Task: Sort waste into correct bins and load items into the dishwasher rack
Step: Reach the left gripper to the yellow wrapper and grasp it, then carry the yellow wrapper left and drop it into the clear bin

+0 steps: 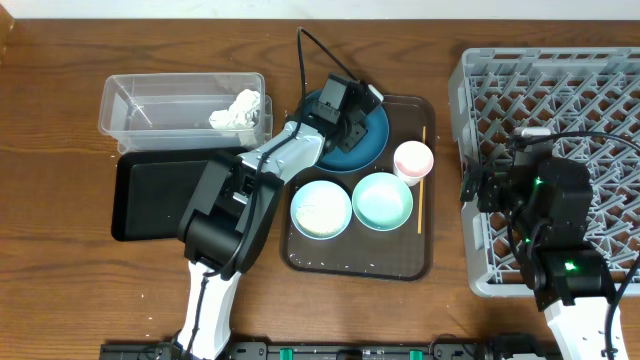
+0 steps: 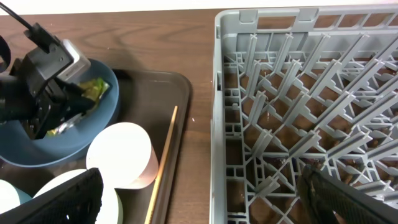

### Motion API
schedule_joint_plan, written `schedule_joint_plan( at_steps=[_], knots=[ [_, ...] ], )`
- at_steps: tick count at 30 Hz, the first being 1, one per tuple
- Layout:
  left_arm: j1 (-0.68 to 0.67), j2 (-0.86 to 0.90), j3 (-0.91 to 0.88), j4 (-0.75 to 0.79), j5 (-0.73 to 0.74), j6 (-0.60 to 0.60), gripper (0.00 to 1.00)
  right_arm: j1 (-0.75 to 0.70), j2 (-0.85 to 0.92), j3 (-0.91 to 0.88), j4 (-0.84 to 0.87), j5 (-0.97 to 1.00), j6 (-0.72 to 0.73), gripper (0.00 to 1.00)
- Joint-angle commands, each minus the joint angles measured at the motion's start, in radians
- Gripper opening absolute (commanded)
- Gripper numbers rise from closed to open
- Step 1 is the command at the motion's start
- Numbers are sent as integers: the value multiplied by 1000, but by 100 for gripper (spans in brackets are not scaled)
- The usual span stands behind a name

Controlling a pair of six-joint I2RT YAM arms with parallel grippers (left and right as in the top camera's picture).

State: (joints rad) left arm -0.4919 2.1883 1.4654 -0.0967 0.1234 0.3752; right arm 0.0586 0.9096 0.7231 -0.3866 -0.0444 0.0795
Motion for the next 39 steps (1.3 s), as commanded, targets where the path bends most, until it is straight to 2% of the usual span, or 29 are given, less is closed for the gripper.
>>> schedule_joint_plan(
  at_steps=[1,6,15,25,31,37,38,39],
  knots=[
    [2,14,-3,-14,-5,6,15,1,0,21,-2,11,13,99],
    [6,-26,-3,-42,-5,-49,6,1,0,21,-2,11,13,99],
    [55,-225,-3,-179,-5,-59,6,1,0,21,1,15,13,99],
    [251,-407,-3,-315,-5,-59,6,1,0,21,2,15,13,99],
    [388,-409,-6,-358,-5,-113,6,1,0,21,2,14,13,99],
    [473,-403,-9,-374,-5,-116,7,1,0,21,1,14,13,99],
    [483,-403,-9,-375,-5,-116,8,1,0,21,2,14,13,99],
    [490,-403,-9,-378,-5,-116,13,1,0,21,1,14,14,99]
  ],
)
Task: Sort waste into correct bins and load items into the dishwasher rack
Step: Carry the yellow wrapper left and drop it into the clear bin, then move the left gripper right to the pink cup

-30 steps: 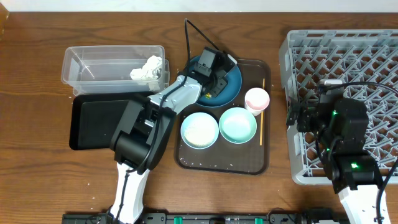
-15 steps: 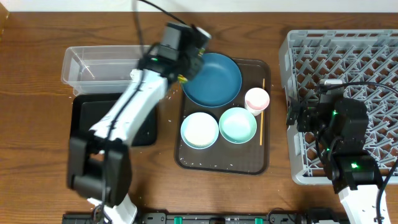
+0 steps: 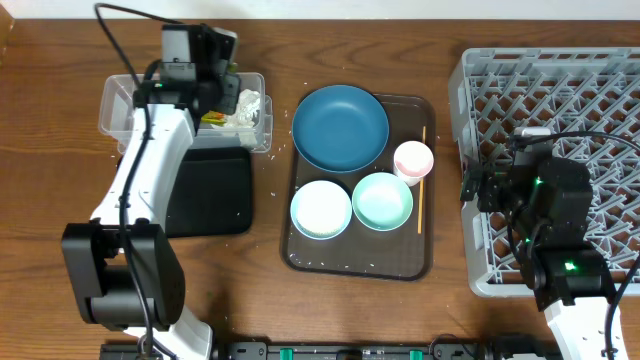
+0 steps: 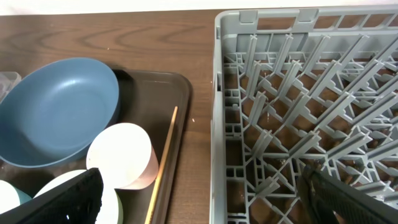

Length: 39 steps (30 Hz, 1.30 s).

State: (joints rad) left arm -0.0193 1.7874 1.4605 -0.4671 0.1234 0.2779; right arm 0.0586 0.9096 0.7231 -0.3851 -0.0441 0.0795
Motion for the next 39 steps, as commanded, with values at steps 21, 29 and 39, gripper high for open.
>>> schedule_joint_plan(
  at_steps=[21,29,39],
  knots=[
    [-73,-43,-4,-73,372,-176,30,1,13,21,0,14,13,99],
    [-277,-43,-14,-103,378,-187,31,1,20,21,-2,14,13,99],
    [-525,29,-27,-16,293,-187,35,1,20,21,-2,13,14,99]
  ],
)
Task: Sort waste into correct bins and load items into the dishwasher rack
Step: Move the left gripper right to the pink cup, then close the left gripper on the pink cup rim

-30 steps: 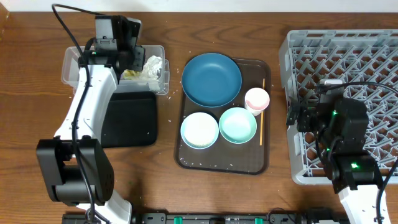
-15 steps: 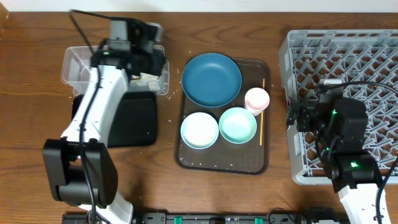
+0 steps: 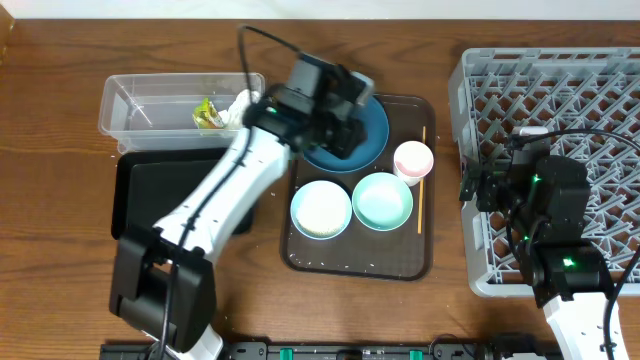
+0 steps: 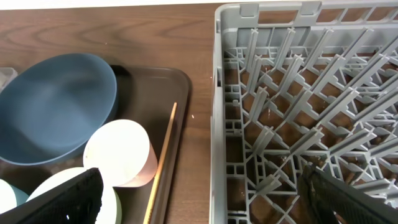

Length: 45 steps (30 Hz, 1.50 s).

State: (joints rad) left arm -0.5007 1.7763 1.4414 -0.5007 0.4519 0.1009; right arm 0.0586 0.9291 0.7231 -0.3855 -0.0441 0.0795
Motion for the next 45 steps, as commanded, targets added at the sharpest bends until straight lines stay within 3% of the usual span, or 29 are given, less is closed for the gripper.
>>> schedule_joint_plan(
  at_steps=[1,8,17,30,45],
  knots=[
    [-60,51,-8,33,-41,-10,35,1,0,21,-2,13,14,99],
    [-153,162,-8,150,-46,-10,35,1,0,21,-4,10,14,99],
    [-170,275,-8,219,-45,-10,35,1,0,21,-4,10,14,99],
    [-170,272,5,238,-45,-10,35,1,0,21,-4,10,13,99],
    [-171,211,11,233,-45,-10,44,1,0,21,-1,10,13,99]
  ],
)
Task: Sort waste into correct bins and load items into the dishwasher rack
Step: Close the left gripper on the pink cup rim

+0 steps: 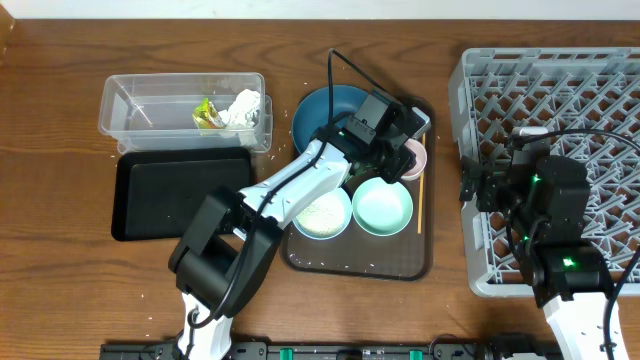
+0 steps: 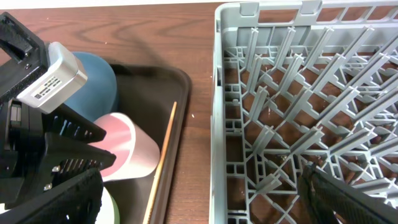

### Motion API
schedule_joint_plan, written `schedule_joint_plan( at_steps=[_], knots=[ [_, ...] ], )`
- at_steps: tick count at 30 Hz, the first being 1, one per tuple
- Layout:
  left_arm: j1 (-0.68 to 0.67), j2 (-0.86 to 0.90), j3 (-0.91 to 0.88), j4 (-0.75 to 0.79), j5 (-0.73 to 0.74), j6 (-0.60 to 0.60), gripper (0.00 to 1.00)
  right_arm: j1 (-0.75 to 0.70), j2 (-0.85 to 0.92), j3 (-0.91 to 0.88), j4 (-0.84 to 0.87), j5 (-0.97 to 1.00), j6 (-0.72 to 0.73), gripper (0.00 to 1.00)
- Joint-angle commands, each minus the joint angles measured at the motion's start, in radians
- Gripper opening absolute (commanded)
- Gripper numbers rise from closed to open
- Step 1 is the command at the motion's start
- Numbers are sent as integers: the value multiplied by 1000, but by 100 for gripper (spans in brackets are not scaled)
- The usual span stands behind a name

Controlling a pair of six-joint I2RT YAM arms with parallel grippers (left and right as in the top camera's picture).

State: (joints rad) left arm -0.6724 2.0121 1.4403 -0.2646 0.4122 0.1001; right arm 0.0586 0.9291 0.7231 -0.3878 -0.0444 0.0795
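A pink cup (image 1: 418, 161) lies tilted on the brown tray (image 1: 350, 255), its pink inside showing in the right wrist view (image 2: 127, 152). My left gripper (image 1: 403, 150) is at the cup with its black fingers (image 2: 78, 163) closed over the rim. A blue plate (image 1: 320, 108), a white bowl (image 1: 320, 212), a mint bowl (image 1: 382, 203) and a chopstick (image 1: 420, 200) share the tray. My right gripper (image 2: 205, 208) hangs open over the left edge of the grey dishwasher rack (image 1: 560, 90), holding nothing.
At the back left stands a clear bin (image 1: 110, 110) holding a green wrapper (image 1: 207, 113) and a white tissue (image 1: 243, 105). In front of it lies a black tray (image 1: 170, 195). The left arm stretches across the brown tray.
My left gripper was over the blue plate and is now at the pink cup, shut on its rim. The cup stood upright then and is tilted now. The right arm has not moved.
My left gripper was in the blue plate on a green wrapper. Then it was over the clear bin with the wrapper. Then the wrapper lay in the bin and the gripper was back over the plate. Now it holds the pink cup.
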Motion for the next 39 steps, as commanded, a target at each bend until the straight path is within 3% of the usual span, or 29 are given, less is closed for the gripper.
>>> schedule_joint_plan(
  at_steps=[1,18,23,27,31,39],
  knots=[
    [1,-24,12,-3,-5,-9,44,1,0,21,1,10,14,99],
    [-45,16,12,10,-6,-8,43,1,0,21,-2,10,14,99],
    [-45,19,12,20,-35,-9,33,1,0,21,-2,10,18,99],
    [-47,30,12,20,-105,-8,33,1,0,21,-3,10,18,99],
    [-47,46,11,20,-108,-8,39,1,0,21,-6,10,21,99],
    [-47,83,11,29,-108,-8,40,1,0,21,-6,10,21,99]
  ],
)
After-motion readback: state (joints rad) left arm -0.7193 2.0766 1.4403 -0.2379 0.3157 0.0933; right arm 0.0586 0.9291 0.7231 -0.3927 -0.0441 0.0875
